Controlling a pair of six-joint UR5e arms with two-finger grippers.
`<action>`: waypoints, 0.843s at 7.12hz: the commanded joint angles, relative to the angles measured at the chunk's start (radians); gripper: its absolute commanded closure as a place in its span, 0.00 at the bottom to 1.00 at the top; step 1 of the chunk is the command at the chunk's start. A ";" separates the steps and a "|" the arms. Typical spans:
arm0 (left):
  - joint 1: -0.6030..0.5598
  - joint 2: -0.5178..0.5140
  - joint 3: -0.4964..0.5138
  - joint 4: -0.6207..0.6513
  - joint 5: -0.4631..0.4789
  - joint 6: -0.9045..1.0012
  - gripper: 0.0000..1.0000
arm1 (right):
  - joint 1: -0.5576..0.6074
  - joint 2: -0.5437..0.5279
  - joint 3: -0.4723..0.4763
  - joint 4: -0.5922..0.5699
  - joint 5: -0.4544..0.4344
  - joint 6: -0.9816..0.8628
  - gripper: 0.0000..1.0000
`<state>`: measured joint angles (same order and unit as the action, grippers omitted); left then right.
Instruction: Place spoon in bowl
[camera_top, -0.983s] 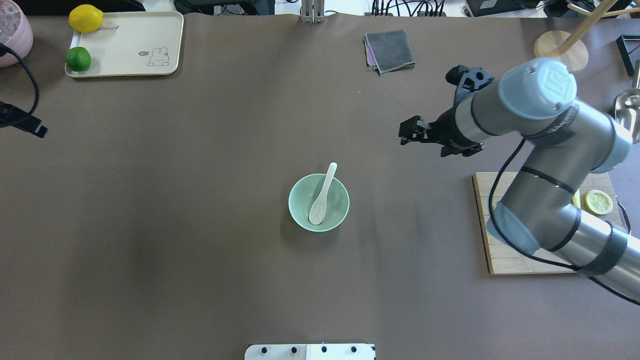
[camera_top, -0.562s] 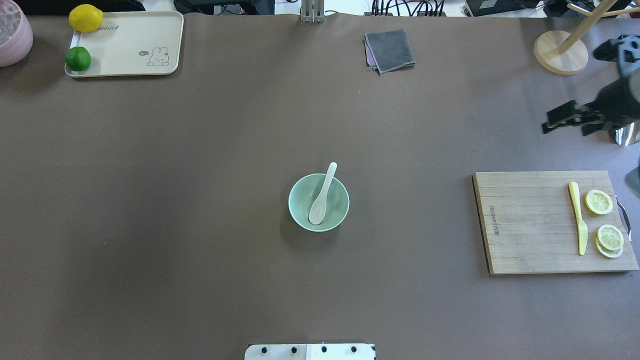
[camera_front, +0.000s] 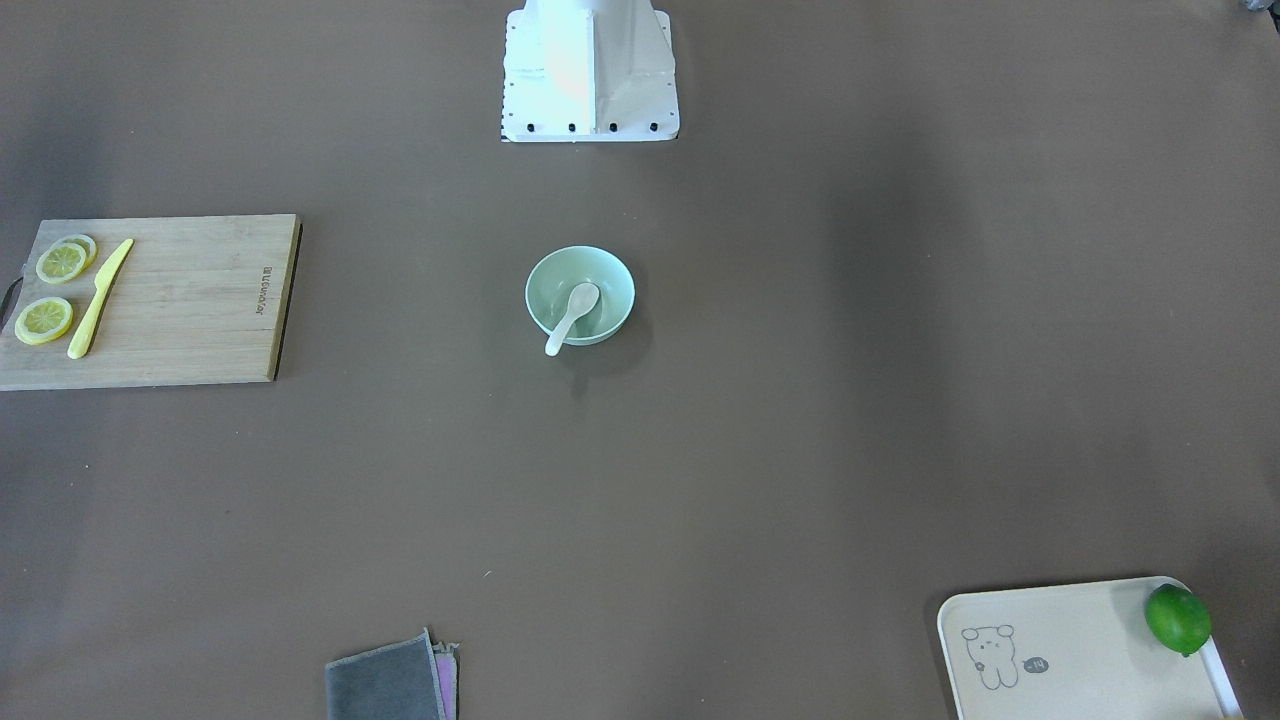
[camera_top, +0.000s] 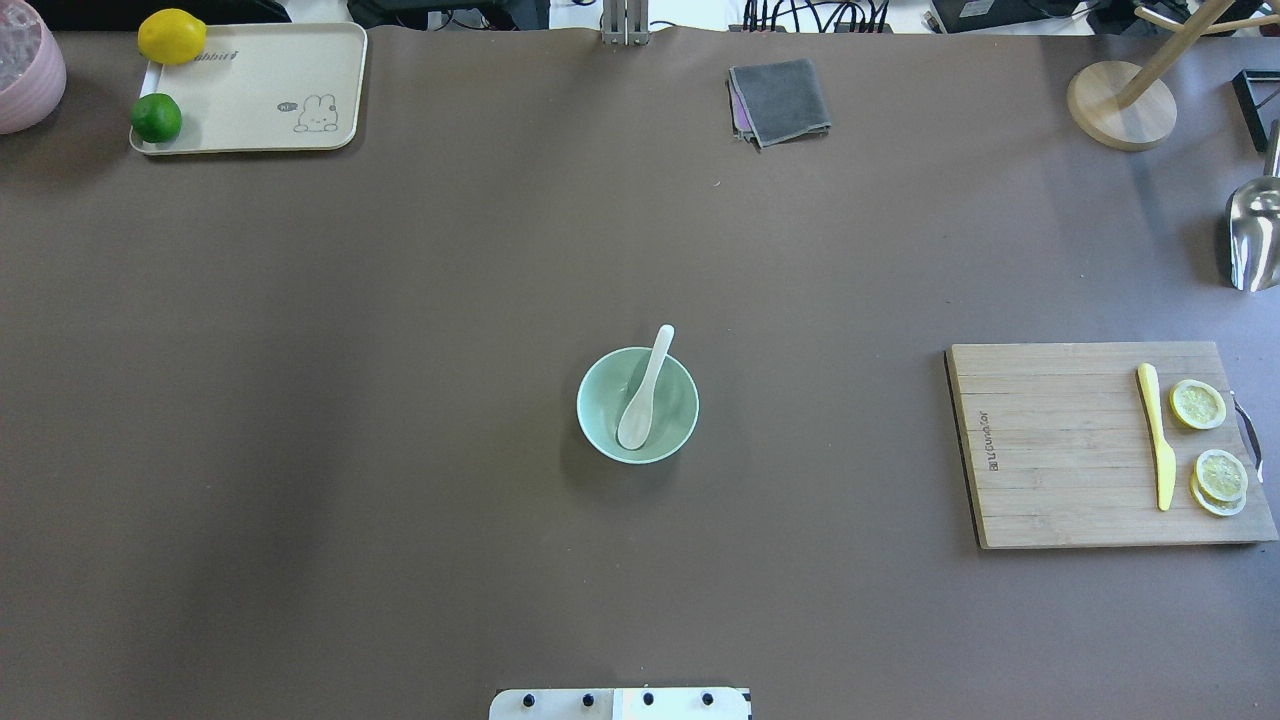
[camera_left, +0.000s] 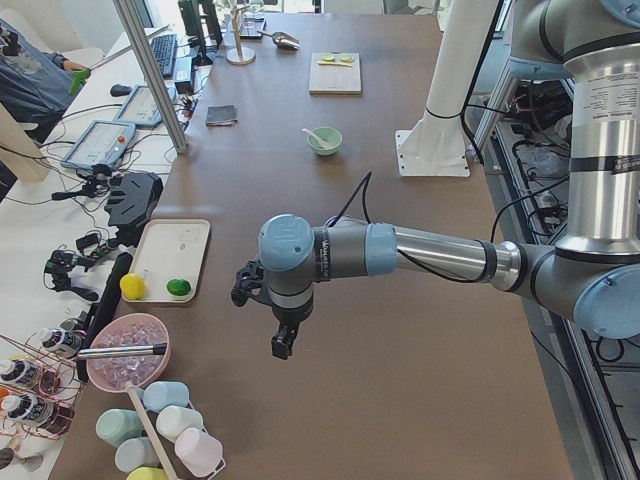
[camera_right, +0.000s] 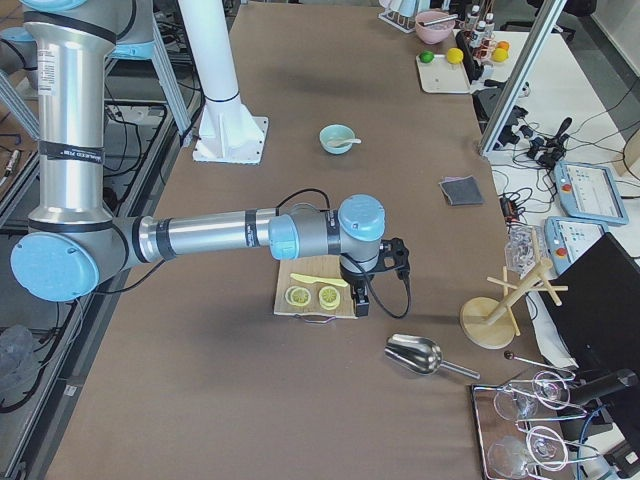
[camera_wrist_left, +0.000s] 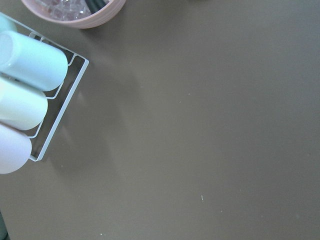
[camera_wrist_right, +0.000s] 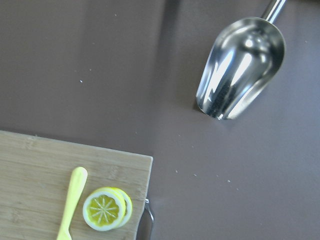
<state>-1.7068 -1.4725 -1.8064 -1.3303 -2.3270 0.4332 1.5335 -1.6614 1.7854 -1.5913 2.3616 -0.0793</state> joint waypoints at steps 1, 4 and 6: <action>-0.005 0.018 0.004 -0.001 -0.005 0.001 0.02 | 0.066 -0.037 -0.015 -0.030 -0.005 -0.115 0.00; -0.001 0.017 0.016 -0.003 -0.003 0.008 0.02 | 0.074 -0.047 -0.021 -0.021 -0.004 -0.137 0.00; -0.001 0.009 0.015 -0.004 -0.003 0.002 0.02 | 0.074 -0.041 0.002 -0.022 -0.008 -0.135 0.00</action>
<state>-1.7075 -1.4603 -1.7909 -1.3329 -2.3293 0.4386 1.6072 -1.7079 1.7800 -1.6139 2.3611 -0.2148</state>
